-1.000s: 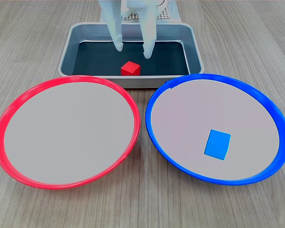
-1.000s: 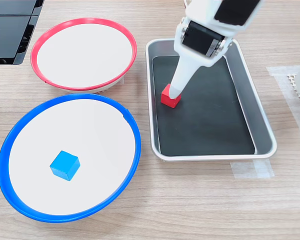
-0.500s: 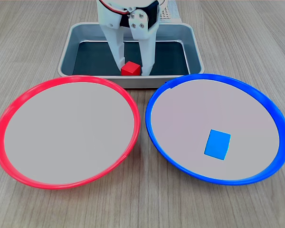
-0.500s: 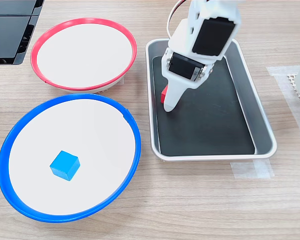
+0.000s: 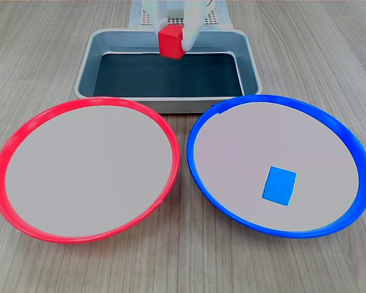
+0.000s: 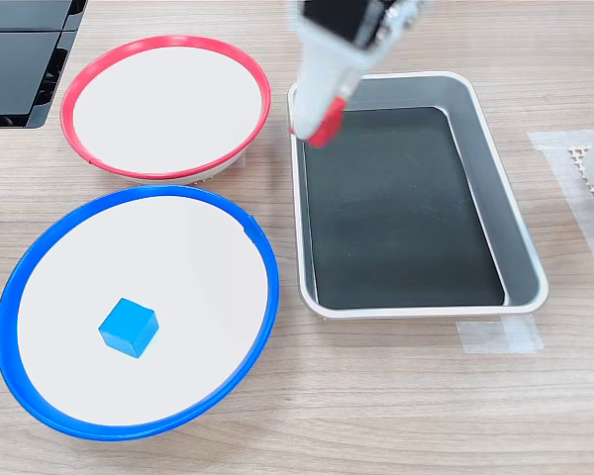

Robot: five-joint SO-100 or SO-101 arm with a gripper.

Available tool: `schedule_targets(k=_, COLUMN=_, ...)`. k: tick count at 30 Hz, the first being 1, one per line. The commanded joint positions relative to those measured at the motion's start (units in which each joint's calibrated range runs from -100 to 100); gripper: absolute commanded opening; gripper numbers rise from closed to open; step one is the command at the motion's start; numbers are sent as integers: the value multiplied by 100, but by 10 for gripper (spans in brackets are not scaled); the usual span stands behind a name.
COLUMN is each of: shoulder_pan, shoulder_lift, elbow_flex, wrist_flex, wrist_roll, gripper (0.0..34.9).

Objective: Move two blocks from tray to matching dishes

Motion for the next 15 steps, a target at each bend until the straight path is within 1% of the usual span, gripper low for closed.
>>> schedule_targets(k=1, shoulder_pan=356, shoulder_lift=345, elbow_flex=-738, wrist_flex=-1047, wrist_roll=-728, gripper=1)
schedule_targets(k=3, shoulder_pan=563, shoulder_lift=609, elbow_flex=-665, wrist_flex=-1641, wrist_roll=-806, gripper=1)
schedule_targets(k=5, shoulder_pan=864, shoulder_lift=1027, elbow_flex=-428, wrist_flex=-2417, wrist_roll=-791, gripper=1)
schedule_targets(k=8, shoulder_pan=1080, shoulder_lift=1317, elbow_flex=-128, wrist_flex=-2970, wrist_roll=-698, gripper=2)
schedule_targets(k=9, shoulder_pan=1128, shoulder_lift=1377, elbow_flex=-37, wrist_flex=-3135, wrist_roll=-684, gripper=10)
schedule_targets(k=10, shoulder_pan=1165, shoulder_lift=1420, elbow_flex=45, wrist_flex=-3251, wrist_roll=-684, gripper=48)
schedule_targets(k=11, shoulder_pan=1193, shoulder_lift=1437, elbow_flex=136, wrist_flex=-3391, wrist_roll=-694, gripper=99)
schedule_targets(k=13, shoulder_pan=1212, shoulder_lift=1403, elbow_flex=273, wrist_flex=-3548, wrist_roll=-713, gripper=218)
schedule_targets(k=14, shoulder_pan=1193, shoulder_lift=1317, elbow_flex=345, wrist_flex=-3622, wrist_roll=-757, gripper=258)
schedule_targets(k=15, shoulder_pan=1175, shoulder_lift=1198, elbow_flex=436, wrist_flex=-3680, wrist_roll=-796, gripper=266)
